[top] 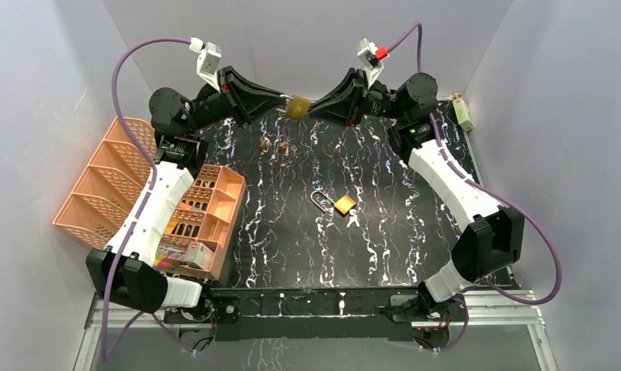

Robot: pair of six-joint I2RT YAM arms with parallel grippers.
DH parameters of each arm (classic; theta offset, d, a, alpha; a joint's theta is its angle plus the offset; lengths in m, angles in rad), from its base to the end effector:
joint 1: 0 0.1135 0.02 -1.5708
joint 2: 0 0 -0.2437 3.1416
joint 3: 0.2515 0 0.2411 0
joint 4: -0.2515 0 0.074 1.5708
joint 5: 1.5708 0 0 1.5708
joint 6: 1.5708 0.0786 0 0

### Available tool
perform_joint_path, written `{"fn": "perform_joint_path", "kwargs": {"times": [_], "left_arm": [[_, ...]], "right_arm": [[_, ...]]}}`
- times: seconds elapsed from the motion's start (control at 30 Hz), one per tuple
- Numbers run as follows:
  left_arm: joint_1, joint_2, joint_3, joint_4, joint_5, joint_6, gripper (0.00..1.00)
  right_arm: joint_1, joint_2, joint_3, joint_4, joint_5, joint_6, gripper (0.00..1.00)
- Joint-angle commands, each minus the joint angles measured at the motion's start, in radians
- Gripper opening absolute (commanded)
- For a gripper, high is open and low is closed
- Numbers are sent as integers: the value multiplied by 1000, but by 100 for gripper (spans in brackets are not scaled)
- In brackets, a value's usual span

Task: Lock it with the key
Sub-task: Lock the lock.

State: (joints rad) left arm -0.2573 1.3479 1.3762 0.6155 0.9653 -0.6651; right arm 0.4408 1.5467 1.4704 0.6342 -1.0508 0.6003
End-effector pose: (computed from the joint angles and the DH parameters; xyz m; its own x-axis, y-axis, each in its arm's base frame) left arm 0.2667 -0.1370 0.4890 -0.0251 -0.3566 -0.9339 0.9726 0.2072 -0.1053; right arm 0.2851 0.2099 0.4590 -0.1008 0.2628 -0.9596 -0.9948 -0.0160 0.1001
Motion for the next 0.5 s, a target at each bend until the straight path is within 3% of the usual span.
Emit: {"fn": "perform_joint_path", "kwargs": {"times": [0.0, 0.07, 0.2, 0.37, 0.47], "left_arm": [[0, -19, 25, 74, -10, 0, 0], [1, -20, 26, 68, -11, 6, 0], [25, -28, 23, 64, -22, 12, 0], [114, -14, 25, 141, 23, -67, 0], [140, 3, 21, 155, 42, -89, 0]], "right_arm": [[3, -11, 50, 12, 3, -11, 18], [3, -7, 59, -4, -4, -12, 0], [-11, -39, 20, -36, -21, -55, 0], [-184, -157, -182, 67, -35, 9, 0], [-235, -204, -251, -6, -16, -29, 0]]}}
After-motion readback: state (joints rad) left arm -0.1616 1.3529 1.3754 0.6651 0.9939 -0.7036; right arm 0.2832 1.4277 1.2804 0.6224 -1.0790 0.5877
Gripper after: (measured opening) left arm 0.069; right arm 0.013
